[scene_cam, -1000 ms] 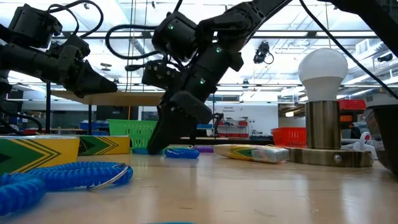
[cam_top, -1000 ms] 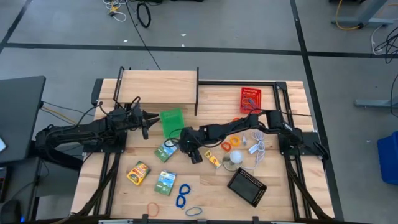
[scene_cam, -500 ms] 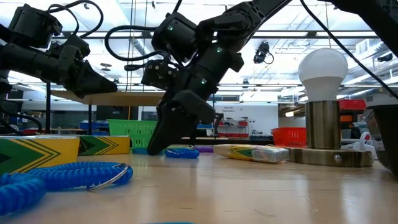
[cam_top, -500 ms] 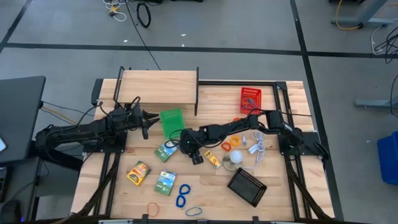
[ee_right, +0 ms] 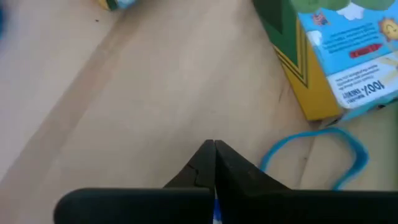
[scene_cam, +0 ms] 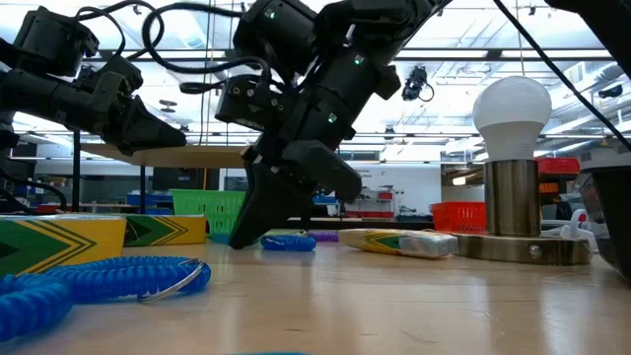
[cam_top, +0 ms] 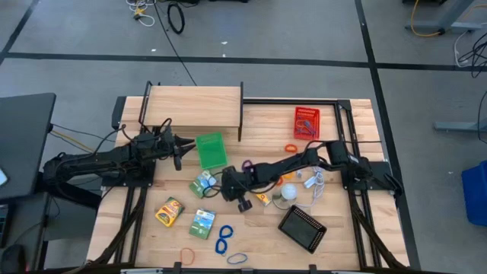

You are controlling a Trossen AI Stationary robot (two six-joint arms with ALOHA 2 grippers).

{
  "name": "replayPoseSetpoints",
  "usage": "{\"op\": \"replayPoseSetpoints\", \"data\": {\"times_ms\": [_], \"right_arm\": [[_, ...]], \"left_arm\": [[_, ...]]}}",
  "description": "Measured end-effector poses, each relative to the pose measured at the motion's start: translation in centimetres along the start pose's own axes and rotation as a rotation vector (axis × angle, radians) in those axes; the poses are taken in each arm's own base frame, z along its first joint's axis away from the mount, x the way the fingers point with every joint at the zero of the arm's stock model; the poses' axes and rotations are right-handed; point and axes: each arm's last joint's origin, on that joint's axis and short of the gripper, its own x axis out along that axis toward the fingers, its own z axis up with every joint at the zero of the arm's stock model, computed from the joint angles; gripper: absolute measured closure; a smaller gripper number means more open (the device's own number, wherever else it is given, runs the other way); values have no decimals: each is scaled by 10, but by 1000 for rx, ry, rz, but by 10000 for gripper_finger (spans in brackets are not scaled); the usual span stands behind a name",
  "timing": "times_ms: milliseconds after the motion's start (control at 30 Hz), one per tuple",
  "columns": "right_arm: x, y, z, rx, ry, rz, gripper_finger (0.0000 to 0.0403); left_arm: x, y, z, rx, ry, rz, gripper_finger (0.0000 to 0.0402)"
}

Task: Pick & Place Office Desk Supplies
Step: Put the blue rubber band into the red basket

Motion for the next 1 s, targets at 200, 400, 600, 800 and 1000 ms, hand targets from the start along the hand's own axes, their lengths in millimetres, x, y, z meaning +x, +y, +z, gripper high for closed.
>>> {"op": "replayPoseSetpoints", "data": {"times_ms": [200,400,600,800,1000], "right_arm": [[0,10,4,-10,16,-51,401],[-3,6,8,26,28,-52,366],[-8,-15,8,65,21,-65,277],[-8,-34,-1,95,30,-66,225],[-8,-36,-3,83,19,-22,242]], "left_arm": [[0,0,-1,1,5,0,298],[0,0,-1,1,6,0,298],[0,0,-1,1,6,-1,298],[0,0,-1,1,6,-3,298],[0,0,-1,1,6,-4,298]]}}
